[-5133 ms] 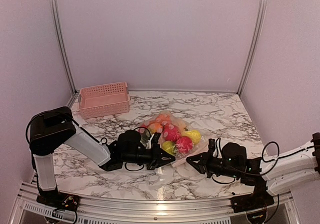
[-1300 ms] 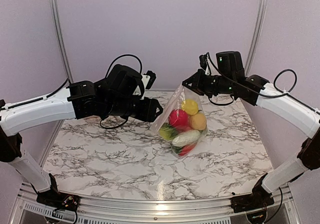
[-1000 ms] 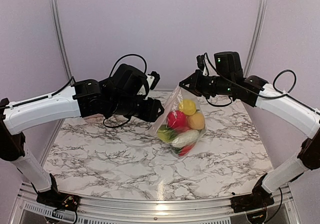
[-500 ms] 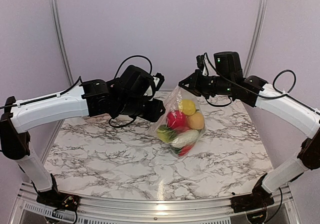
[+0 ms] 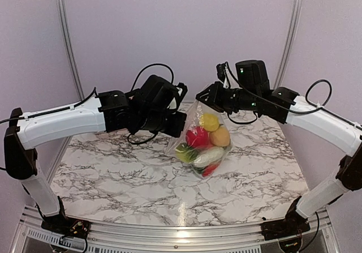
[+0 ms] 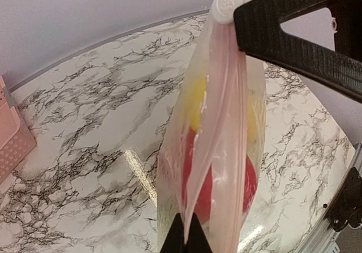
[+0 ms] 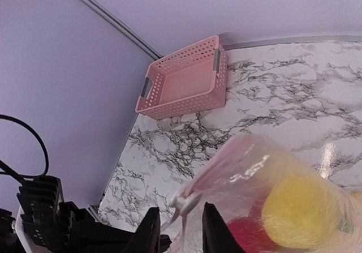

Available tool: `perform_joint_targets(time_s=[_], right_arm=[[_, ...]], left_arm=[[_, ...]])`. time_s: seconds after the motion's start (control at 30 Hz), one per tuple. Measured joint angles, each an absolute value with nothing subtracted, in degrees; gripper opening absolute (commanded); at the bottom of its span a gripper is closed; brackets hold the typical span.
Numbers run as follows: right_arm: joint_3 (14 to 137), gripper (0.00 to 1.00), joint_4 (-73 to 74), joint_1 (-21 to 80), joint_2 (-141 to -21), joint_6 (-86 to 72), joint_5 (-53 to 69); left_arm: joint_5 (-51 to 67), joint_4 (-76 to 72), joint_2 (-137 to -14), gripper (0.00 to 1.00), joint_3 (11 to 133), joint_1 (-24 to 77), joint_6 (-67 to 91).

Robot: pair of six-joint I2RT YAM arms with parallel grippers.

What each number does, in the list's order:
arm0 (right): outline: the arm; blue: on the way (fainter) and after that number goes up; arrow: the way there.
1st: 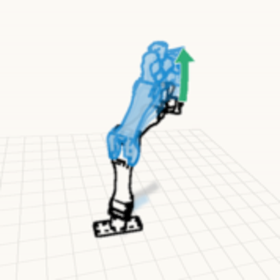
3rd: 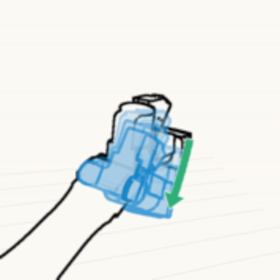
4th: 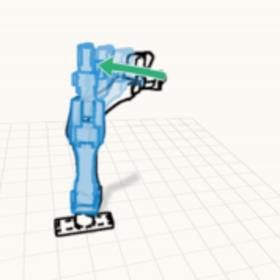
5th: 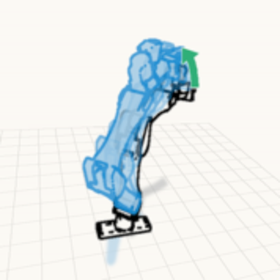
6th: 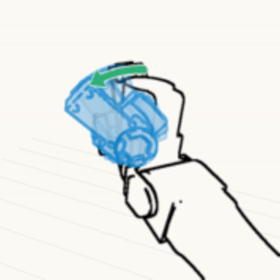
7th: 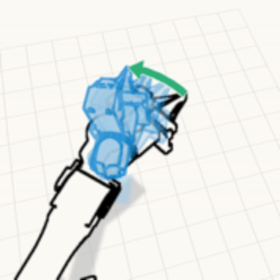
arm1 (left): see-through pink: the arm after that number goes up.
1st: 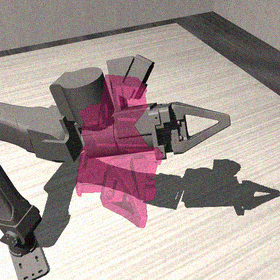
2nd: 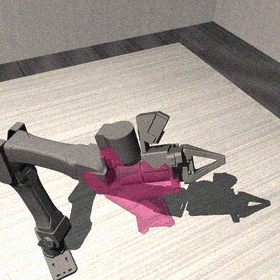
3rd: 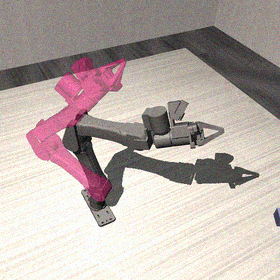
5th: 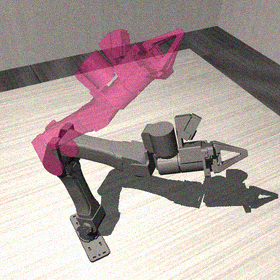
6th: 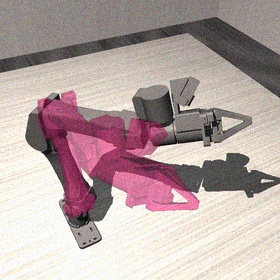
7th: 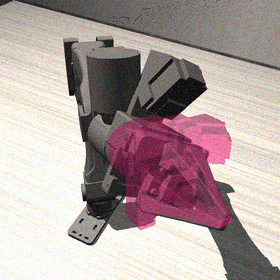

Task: Open the zip-top bag and remove the fake food
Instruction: Open the zipper of the food storage bag at the center of the board.

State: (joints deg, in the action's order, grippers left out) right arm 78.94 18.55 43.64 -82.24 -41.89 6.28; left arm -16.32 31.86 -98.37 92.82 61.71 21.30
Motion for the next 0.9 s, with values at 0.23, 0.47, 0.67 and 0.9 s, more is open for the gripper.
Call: perform_joint_targets(time_s=[0.23, 0.47, 0.67, 0.9], right_arm=[[79.0, 0.46, 19.92, 47.88, -81.38, -39.46, 1.3], [77.91, 0.43, 21.76, 52.9, -76.86, -38.89, -5.85], [77.87, 0.44, 24.27, 57.06, -77.06, -38.7, -10.76], [80.05, 0.43, 28.16, 57.25, -81.34, -36.25, -14.55]], left_arm=[[-13.06, 28.23, -96.36, 0.0, 89.8, 61.71, 25.23], [-9.3, 25.36, -95.57, 0.0, 88.2, 61.71, 28.77], [-7.7, 23.79, -95.57, 0.0, 88.18, 61.71, 30.13], [-7.46, 21.67, -94.96, 0.0, 85.91, 61.71, 31.38]])
